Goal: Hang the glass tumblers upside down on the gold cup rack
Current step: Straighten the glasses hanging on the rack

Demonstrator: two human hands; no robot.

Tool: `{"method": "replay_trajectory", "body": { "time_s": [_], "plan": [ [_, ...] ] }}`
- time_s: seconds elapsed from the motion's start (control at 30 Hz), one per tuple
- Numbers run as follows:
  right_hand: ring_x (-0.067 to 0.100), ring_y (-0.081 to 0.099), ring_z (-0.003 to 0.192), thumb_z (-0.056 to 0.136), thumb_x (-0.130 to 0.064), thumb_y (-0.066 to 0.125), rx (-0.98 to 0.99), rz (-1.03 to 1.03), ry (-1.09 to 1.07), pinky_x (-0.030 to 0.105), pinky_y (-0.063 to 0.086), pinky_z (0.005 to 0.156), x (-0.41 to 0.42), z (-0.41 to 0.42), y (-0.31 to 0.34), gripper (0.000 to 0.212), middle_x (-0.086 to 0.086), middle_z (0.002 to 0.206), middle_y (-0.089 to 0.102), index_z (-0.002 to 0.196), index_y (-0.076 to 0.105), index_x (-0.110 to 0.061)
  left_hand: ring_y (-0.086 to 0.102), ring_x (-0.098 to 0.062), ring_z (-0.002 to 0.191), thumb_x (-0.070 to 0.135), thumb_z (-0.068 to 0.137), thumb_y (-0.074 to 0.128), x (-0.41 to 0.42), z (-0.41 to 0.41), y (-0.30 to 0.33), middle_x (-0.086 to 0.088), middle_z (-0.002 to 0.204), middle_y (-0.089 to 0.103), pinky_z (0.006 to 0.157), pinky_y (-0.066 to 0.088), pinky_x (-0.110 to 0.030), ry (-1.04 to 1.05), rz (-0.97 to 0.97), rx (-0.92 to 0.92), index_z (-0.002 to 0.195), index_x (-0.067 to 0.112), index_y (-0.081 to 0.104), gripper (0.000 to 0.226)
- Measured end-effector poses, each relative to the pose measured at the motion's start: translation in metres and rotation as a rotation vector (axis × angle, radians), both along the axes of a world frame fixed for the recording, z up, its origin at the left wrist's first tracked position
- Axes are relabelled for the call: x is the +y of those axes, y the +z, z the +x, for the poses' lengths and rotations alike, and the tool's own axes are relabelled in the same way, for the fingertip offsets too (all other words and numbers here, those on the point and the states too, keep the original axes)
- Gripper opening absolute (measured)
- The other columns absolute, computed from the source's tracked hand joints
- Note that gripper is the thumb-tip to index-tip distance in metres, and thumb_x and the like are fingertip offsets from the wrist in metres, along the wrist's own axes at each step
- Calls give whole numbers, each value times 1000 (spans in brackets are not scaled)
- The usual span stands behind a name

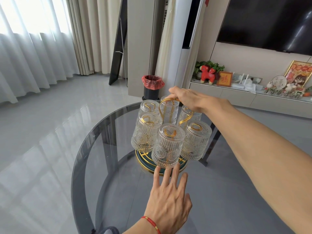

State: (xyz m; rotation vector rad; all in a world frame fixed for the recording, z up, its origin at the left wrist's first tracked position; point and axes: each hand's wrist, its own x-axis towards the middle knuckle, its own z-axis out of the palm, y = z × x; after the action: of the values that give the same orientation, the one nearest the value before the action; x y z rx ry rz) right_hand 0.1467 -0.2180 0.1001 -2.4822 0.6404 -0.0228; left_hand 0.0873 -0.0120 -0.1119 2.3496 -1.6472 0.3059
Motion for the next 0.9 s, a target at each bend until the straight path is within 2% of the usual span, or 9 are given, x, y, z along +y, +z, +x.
{"method": "replay_trajectory", "body": {
  "time_s": [0.27, 0.4, 0.53, 0.63, 0.7, 0.77, 0.83, 0.87, 0.9],
  "plan": [
    [31, 44, 143, 103, -61, 18, 12, -40, 31, 49, 28, 118, -1, 0, 0, 70, 10, 161, 47, 144, 62, -25, 55, -36, 127, 46, 83, 57, 0, 0, 1, -17, 147, 55, 108, 40, -65, 2, -3, 2, 131, 17, 62, 55],
    [31, 43, 143, 104, -60, 17, 1, -58, 40, 42, 29, 105, -2, -1, 0, 68, 10, 162, 45, 142, 64, -28, 55, -35, 125, 46, 83, 58, 0, 0, 0, -17, 146, 55, 108, 40, -64, -3, -12, 7, 130, 17, 62, 55],
    [29, 45, 143, 105, -57, 18, -47, -52, 56, 49, 30, 117, -1, -2, 1, 65, 9, 160, 49, 135, 69, -28, 55, -35, 124, 46, 83, 57, 0, 1, -1, -17, 147, 55, 108, 41, -64, -4, -19, 8, 130, 17, 61, 55],
    [26, 49, 139, 109, -47, 20, -109, -98, 79, 48, 33, 115, -1, -6, 2, 60, 8, 155, 53, 130, 72, -24, 55, -34, 124, 45, 83, 57, 0, 0, -1, -17, 147, 54, 108, 40, -64, -6, -21, 11, 129, 16, 61, 54],
    [24, 55, 131, 108, -44, 25, -147, -168, 91, 48, 37, 112, 1, -8, 4, 56, 7, 146, 61, 125, 73, -22, 55, -35, 124, 45, 83, 56, 0, 0, -1, -17, 147, 54, 108, 40, -64, -5, -14, 12, 129, 16, 61, 54],
    [19, 63, 117, 105, -40, 32, -230, -246, 135, 44, 45, 103, 6, -10, 6, 50, 4, 127, 72, 117, 76, -19, 56, -35, 125, 46, 83, 57, 0, 0, 0, -17, 146, 55, 107, 41, -64, -4, -2, 11, 129, 16, 62, 55],
    [1, 68, 89, 96, -34, 43, -345, -309, 206, 30, 53, 80, 15, -9, 7, 42, -10, 92, 78, 103, 80, -15, 56, -35, 125, 46, 82, 58, 0, 0, 1, -17, 146, 56, 106, 42, -64, -2, 12, 13, 128, 17, 63, 55],
    [-4, 66, 77, 91, -32, 47, -377, -346, 242, 23, 51, 68, 20, -7, 7, 39, -14, 79, 76, 97, 81, -15, 57, -35, 125, 47, 81, 58, 0, 0, 1, -17, 145, 57, 106, 43, -64, -2, 20, 13, 128, 17, 63, 55],
    [-5, 66, 75, 88, -30, 49, -382, -382, 278, 23, 49, 64, 25, -5, 6, 36, -14, 77, 75, 96, 81, -15, 57, -34, 124, 47, 81, 58, 0, 0, 2, -17, 145, 57, 106, 43, -64, -2, 26, 13, 128, 18, 64, 56]
  ]
}}
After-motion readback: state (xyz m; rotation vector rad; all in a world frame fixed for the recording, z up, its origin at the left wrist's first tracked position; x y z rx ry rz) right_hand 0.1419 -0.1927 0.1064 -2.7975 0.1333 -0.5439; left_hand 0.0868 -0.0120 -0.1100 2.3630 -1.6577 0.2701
